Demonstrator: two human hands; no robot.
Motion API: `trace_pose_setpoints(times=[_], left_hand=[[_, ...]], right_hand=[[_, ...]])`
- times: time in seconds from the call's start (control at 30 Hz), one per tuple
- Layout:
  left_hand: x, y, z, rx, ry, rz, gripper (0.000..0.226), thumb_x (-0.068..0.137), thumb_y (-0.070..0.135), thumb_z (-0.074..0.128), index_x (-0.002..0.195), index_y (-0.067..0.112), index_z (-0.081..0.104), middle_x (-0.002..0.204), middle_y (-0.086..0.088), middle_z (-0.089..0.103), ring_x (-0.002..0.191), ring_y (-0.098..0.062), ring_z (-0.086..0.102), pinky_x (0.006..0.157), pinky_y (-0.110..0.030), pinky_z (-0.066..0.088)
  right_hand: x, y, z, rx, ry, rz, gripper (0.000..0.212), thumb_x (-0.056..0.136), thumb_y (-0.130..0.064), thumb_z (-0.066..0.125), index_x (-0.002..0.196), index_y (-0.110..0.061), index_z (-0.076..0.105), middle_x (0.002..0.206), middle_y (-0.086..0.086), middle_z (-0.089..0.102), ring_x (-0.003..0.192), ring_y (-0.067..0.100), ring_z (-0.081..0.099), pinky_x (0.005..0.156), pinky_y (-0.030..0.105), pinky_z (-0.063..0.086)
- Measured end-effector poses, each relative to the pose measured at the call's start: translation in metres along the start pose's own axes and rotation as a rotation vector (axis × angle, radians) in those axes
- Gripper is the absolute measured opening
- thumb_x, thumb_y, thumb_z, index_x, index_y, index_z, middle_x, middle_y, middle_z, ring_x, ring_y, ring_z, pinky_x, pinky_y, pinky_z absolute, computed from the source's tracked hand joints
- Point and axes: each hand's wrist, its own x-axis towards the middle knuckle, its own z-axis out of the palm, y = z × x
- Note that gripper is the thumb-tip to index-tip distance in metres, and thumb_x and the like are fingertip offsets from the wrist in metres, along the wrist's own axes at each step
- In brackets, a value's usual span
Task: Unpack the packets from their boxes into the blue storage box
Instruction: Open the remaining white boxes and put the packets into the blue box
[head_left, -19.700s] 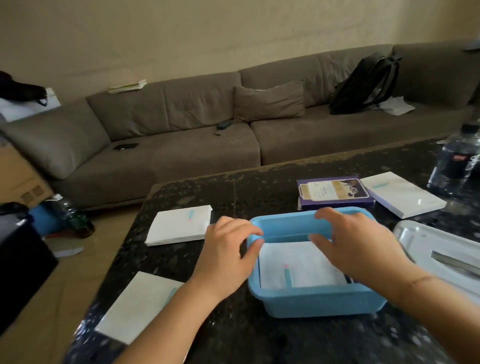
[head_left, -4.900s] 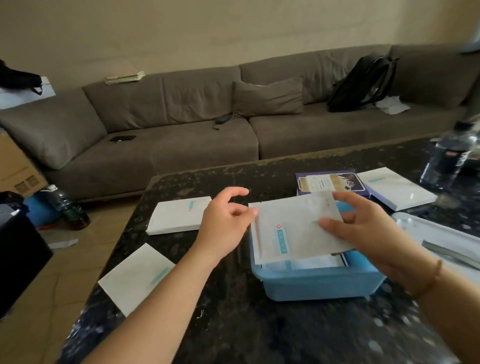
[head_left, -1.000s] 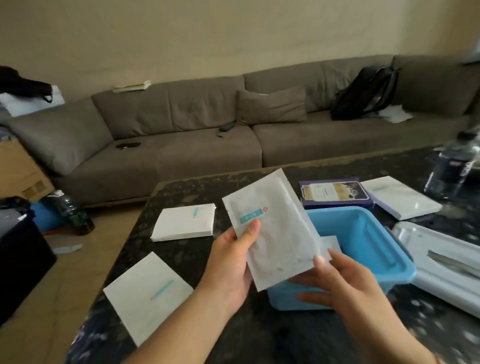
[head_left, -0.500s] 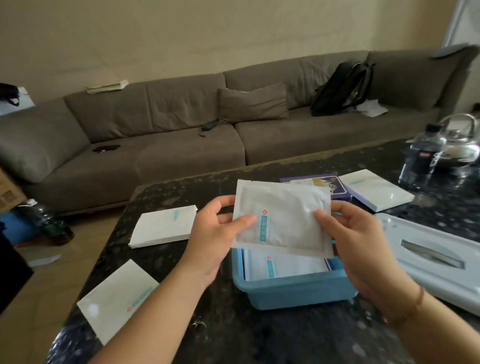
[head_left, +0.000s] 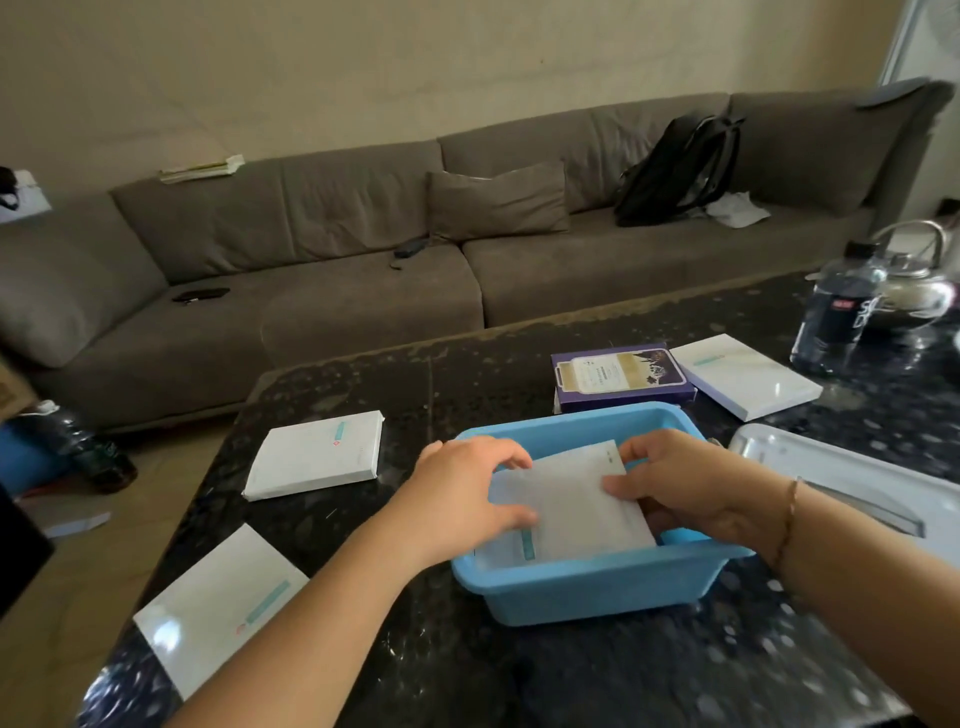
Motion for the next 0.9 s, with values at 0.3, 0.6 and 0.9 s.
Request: trace_pose_setpoints(times=[0.3,0.6,0.9], left_hand=[[0.010,0.004,-0.007,0.311,-0.319,-0.016,0.070,0.074,0.056,0.076,0.135,0.041,0.045,0.131,0.015,0.045,0.127,-0.013,0.037,0.115,-0.049,0.013],[0.028,0.015,-0.008,0.393,-0.446,0.017,0.051,0.073,0.060,0.074,0.113,0.038,0.050,0.113,0.016,0.056,0.109,-0.012,0.045,0.105,-0.048,0.019],[0.045,0.016,-0.004,0.396,-0.520,-0.090,0.073,0.081,0.078,0.049,0.141,0.037,0.039,0.141,0.012,0.049,0.134,-0.018,0.042,0.114,-0.063,0.000]], right_hand=[[-0.013,-0.009,-0.001,-0.521,0.040,-0.068,0.026,0.089,-0.030,0.070,0.089,-0.004,0.071,0.074,0.010,0.075,0.067,0.023,0.074,0.060,0.023,0.060],[-0.004,-0.005,0.007,-0.916,0.083,-0.093,0.035,0.097,-0.016,0.046,0.063,-0.021,0.043,0.064,-0.003,0.048,0.060,0.008,0.044,0.059,0.016,0.036],[-0.009,-0.024,-0.004,-0.891,0.009,-0.036,0.023,0.095,-0.010,0.051,0.107,0.000,0.066,0.107,0.014,0.067,0.092,0.026,0.063,0.083,0.030,0.051]])
